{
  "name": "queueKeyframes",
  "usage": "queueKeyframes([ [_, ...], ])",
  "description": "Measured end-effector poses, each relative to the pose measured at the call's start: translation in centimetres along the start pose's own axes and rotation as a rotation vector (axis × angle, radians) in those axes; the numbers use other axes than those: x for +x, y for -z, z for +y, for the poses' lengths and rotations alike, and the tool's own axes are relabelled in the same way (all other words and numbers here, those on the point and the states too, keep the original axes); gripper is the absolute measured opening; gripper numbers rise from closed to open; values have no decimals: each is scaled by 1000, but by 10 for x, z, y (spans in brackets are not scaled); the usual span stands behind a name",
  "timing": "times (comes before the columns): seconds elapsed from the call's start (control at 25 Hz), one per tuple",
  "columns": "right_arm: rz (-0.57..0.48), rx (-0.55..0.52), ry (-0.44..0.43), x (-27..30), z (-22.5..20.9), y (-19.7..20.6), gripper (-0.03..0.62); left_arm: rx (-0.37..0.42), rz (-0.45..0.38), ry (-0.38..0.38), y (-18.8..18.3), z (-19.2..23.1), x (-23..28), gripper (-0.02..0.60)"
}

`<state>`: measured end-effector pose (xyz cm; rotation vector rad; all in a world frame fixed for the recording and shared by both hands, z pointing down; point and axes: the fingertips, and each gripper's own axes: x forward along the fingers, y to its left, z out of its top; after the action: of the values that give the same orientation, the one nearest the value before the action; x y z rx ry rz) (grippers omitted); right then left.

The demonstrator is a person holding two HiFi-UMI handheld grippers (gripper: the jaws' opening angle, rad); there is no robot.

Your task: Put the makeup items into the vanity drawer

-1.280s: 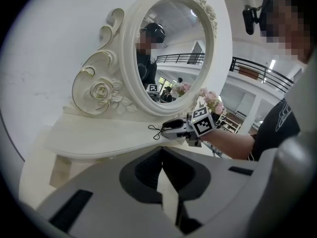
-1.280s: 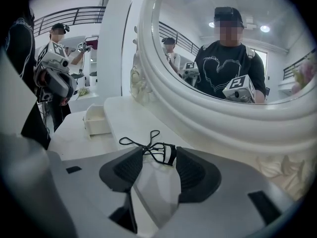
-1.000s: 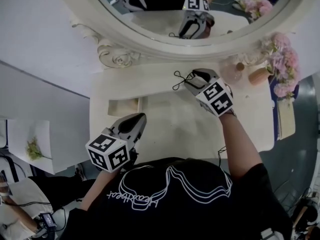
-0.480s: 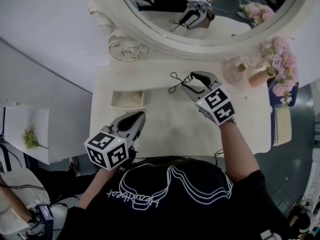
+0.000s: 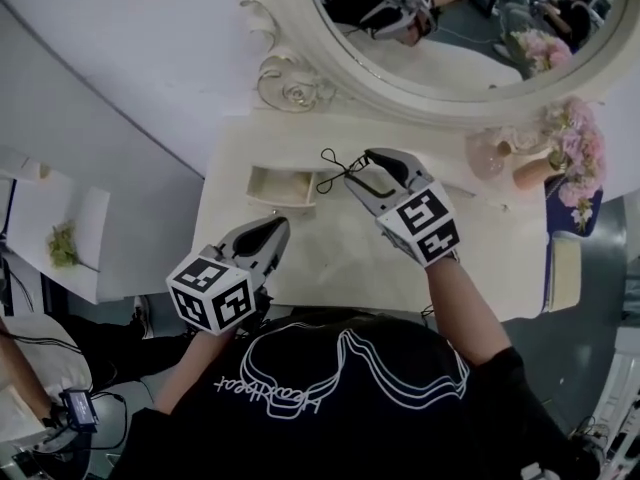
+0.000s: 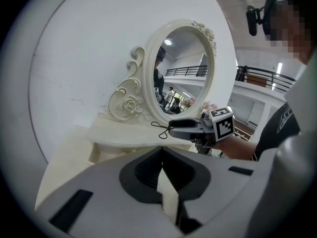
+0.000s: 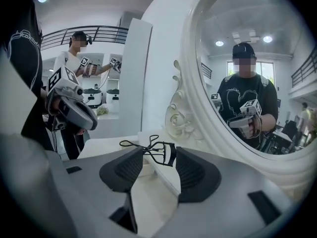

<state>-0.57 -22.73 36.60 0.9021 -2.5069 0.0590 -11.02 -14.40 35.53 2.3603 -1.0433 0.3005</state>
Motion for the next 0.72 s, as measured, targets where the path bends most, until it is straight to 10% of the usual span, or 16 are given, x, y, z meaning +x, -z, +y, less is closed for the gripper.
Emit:
queueKeyframes([
  [0.72,69,167,-148,93,82,10,215,-66,-27,-80,17,57,-57,5],
])
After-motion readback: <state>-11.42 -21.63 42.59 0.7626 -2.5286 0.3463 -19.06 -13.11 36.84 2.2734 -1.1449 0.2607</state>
